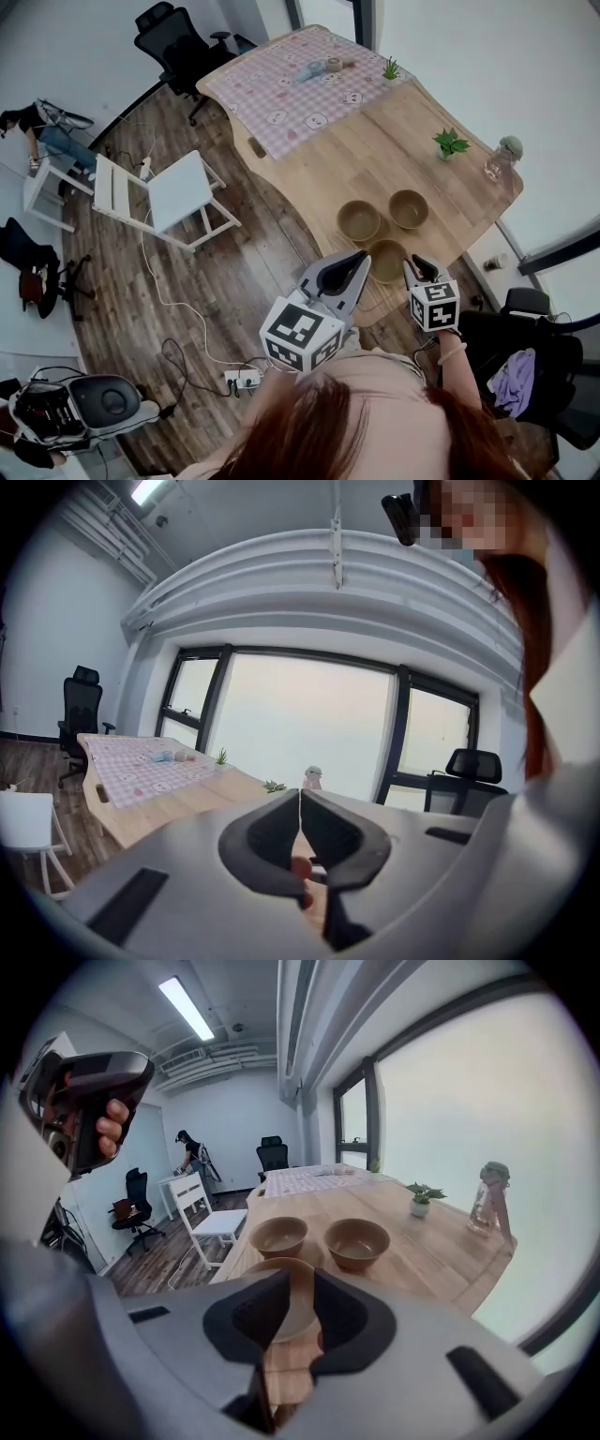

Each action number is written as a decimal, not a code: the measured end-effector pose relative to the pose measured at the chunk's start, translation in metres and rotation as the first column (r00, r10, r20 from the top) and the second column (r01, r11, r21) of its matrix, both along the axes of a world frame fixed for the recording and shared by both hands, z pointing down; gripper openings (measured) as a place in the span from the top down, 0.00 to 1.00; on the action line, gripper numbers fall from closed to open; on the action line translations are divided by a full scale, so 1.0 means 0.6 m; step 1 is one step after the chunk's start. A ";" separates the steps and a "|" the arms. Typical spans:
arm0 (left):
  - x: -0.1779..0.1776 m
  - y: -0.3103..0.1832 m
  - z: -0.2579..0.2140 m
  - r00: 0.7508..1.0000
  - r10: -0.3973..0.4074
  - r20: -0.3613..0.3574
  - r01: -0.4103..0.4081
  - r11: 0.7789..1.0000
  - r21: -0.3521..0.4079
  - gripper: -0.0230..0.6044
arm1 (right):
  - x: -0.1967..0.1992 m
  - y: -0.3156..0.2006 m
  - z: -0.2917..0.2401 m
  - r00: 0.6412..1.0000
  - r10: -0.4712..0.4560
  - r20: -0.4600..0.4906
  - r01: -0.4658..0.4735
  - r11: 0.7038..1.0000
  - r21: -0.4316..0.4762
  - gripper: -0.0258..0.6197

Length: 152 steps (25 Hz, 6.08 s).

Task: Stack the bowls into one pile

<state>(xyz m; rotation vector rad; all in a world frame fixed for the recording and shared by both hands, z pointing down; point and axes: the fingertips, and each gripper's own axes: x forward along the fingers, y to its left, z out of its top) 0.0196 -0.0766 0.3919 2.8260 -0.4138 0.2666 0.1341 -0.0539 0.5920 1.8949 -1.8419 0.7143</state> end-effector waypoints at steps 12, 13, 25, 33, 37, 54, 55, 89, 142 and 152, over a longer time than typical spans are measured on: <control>0.010 -0.028 0.017 0.999 0.046 0.025 -0.046 0.999 -0.025 0.95 | 0.019 -0.013 0.074 0.995 0.080 0.054 -0.074 0.993 -0.097 0.83; 0.010 -0.032 0.019 0.998 0.049 0.027 -0.049 0.998 -0.027 0.95 | 0.020 -0.015 0.078 0.995 0.086 0.059 -0.080 0.991 -0.103 0.83; 0.011 -0.066 0.036 0.996 0.083 0.043 -0.080 0.995 -0.061 0.95 | 0.024 -0.035 0.115 0.974 0.177 0.144 -0.155 0.976 -0.156 0.82; 0.026 -0.086 0.038 0.997 0.064 0.047 -0.060 0.996 -0.070 0.95 | 0.029 -0.042 0.126 0.977 0.167 0.133 -0.142 0.973 -0.181 0.86; 0.041 -0.088 0.035 0.998 0.050 0.043 -0.047 0.996 -0.073 0.95 | 0.031 -0.041 0.126 0.980 0.144 0.138 -0.117 0.975 -0.188 0.91; 0.085 -0.099 0.017 0.999 -0.036 0.025 0.037 0.997 -0.067 0.95 | 0.031 -0.043 0.097 0.982 -0.008 0.189 0.040 0.985 -0.166 0.93; 0.087 -0.099 0.016 0.999 -0.042 0.024 0.043 0.997 -0.065 0.95 | 0.032 -0.042 0.093 0.981 -0.017 0.192 0.048 0.986 -0.161 0.93; 0.042 -0.142 -0.010 0.943 -0.331 0.025 0.332 0.943 -0.019 0.95 | 0.033 -0.176 -0.017 0.924 -0.276 0.263 0.278 0.960 0.032 0.94; -0.047 -0.184 -0.001 0.861 -0.501 0.087 0.503 0.865 0.004 0.95 | -0.006 -0.310 0.078 0.929 -0.289 0.230 0.328 0.932 -0.157 0.93; -0.049 -0.186 0.001 0.860 -0.503 0.082 0.505 0.863 0.005 0.95 | -0.008 -0.309 0.095 0.935 -0.288 0.206 0.331 0.918 -0.219 0.93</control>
